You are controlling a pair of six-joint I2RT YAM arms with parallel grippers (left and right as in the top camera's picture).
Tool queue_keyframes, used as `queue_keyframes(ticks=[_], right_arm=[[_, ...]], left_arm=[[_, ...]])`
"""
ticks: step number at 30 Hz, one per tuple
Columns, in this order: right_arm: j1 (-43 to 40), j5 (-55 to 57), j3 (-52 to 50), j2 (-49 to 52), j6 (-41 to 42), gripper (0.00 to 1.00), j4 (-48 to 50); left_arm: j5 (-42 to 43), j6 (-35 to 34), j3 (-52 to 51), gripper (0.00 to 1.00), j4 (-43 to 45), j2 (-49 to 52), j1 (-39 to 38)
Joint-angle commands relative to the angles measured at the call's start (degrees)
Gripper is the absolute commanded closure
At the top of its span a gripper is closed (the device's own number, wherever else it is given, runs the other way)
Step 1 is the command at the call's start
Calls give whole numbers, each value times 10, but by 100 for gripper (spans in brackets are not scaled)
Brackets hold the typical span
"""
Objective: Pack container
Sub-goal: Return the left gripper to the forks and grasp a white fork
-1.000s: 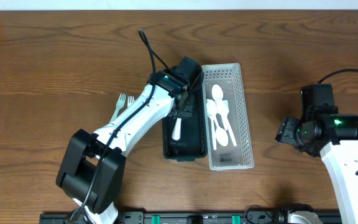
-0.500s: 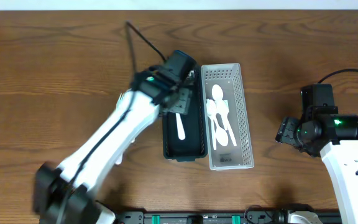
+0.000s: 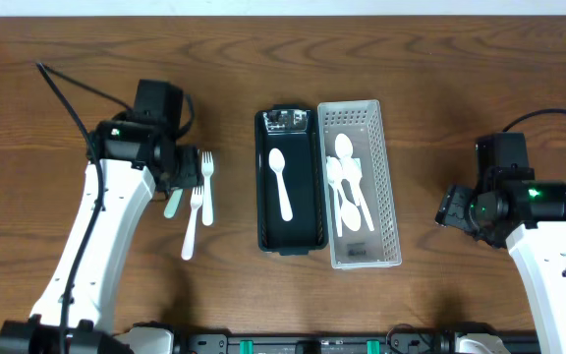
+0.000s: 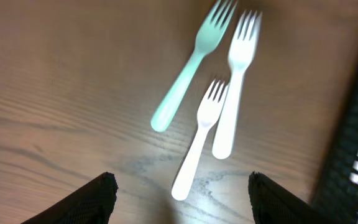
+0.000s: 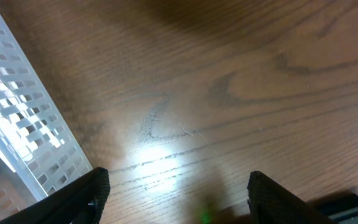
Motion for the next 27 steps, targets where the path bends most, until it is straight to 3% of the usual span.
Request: queue_keyframes(ticks=[1, 11, 27], right_arm=[[-4, 2, 2, 3, -6, 26, -2], [-4, 2, 2, 3, -6, 25, -5], [-4, 2, 2, 3, -6, 25, -7]], left_arm=[[34, 16, -66, 29, 29, 3, 15], [35, 16, -195, 29, 122, 10, 21], [35, 19, -209, 25, 190, 101, 22]])
